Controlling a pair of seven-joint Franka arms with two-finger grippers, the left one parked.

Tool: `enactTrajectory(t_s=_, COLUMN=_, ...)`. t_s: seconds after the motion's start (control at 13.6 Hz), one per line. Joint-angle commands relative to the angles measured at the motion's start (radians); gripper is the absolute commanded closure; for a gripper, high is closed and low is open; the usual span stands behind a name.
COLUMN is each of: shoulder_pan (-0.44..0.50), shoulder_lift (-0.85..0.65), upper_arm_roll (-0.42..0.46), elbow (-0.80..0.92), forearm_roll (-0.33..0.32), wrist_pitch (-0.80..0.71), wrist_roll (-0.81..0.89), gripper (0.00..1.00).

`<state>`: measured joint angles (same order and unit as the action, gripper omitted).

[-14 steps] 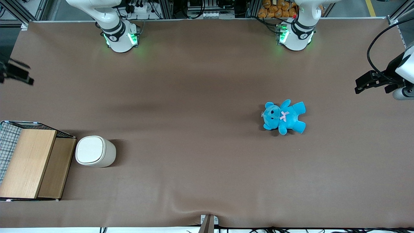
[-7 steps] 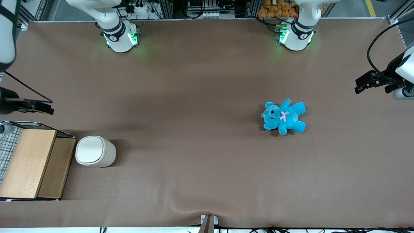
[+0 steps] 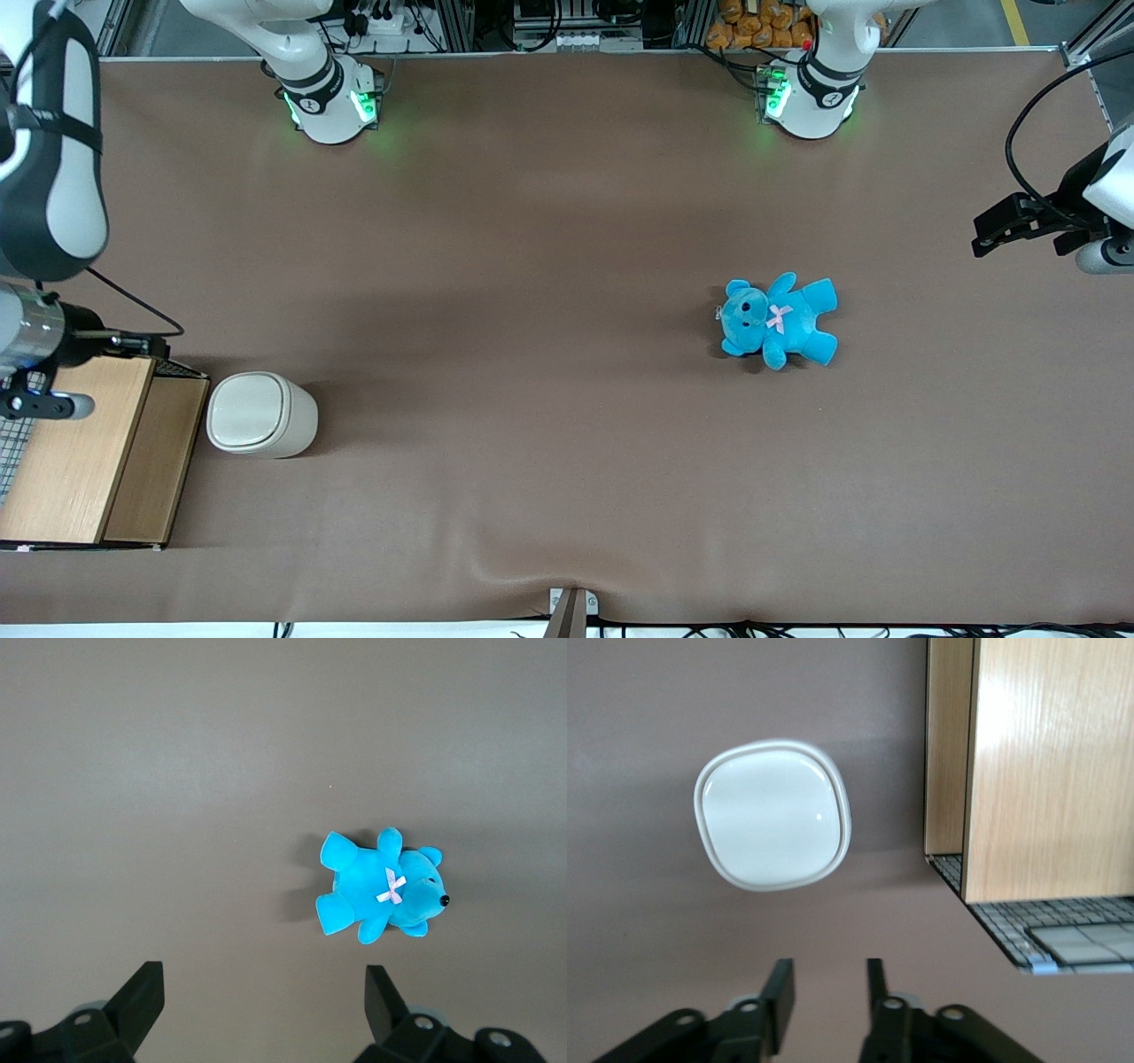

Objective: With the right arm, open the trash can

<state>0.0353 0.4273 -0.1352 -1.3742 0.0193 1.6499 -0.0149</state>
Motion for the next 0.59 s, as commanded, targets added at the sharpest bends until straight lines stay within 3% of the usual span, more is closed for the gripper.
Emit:
enactTrajectory(t_s=0.0, shoulder_pan=0.000, shoulder_lift=0.059, upper_arm_roll=-0.001, elbow=0.017, forearm_roll=0.004, wrist_pitch=0.042, wrist_roll=0.001, gripper=1.00)
enactTrajectory(t_s=0.52, shoulder_pan=0.002, shoulder_lift=0.200, upper_arm_roll=-0.001, elbow=0.017, forearm_roll=0.080, wrist_pitch=0.139, wrist_roll=0.010, gripper=1.00)
